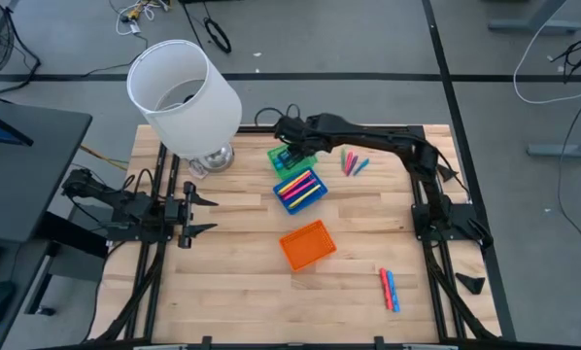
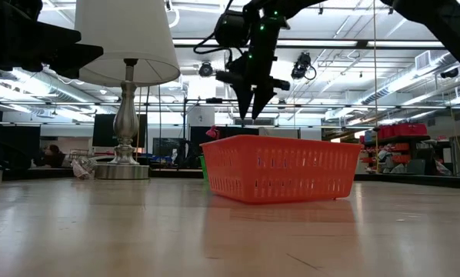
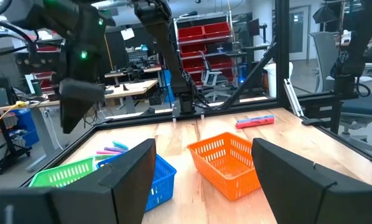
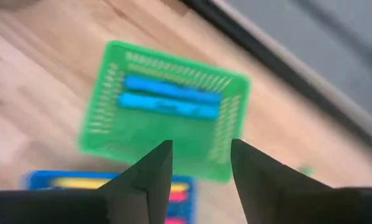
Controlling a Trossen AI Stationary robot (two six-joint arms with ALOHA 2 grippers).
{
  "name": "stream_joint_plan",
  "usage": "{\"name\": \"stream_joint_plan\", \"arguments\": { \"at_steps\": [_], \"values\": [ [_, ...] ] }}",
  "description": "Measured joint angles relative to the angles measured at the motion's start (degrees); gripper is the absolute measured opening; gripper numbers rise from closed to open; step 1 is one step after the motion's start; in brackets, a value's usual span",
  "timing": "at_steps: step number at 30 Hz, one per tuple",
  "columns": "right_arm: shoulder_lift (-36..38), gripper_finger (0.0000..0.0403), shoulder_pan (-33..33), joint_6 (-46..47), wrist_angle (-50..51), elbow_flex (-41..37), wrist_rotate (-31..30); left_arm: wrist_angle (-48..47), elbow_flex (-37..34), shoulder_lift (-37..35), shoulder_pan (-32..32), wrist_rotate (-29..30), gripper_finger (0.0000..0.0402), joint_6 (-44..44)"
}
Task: Pick & Place Markers
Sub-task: Put the blue highlighter pen into the green bin
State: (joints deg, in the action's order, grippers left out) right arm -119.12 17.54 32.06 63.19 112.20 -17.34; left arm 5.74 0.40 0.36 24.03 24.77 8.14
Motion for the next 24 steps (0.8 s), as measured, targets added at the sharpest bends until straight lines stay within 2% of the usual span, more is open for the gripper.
{"name": "stream_joint_plan", "arguments": {
  "at_steps": [4, 8, 17, 24],
  "values": [
    [0.1, 0.0162, 0.0, 2.0, 1.2, 0.0, 4.5, 0.0, 0.0, 0.0, 0.0, 0.0, 0.0273, 0.0],
    [1.0, 0.0162, -0.7, 4.2, 2.4, -3.1, 4.7, 0.0, 0.0, 0.0, 0.0, 0.0, 0.0273, 0.0],
    [15.5, 0.0162, -7.7, 16.6, -3.0, -26.7, 4.9, 0.0, 0.0, 0.0, 0.0, 0.0, 0.0273, 0.0],
    [29.5, 0.0162, -18.6, 34.7, -4.1, -44.0, 6.5, 0.0, 0.0, 0.0, 0.0, 0.0, 0.0273, 0.0]
  ]
}}
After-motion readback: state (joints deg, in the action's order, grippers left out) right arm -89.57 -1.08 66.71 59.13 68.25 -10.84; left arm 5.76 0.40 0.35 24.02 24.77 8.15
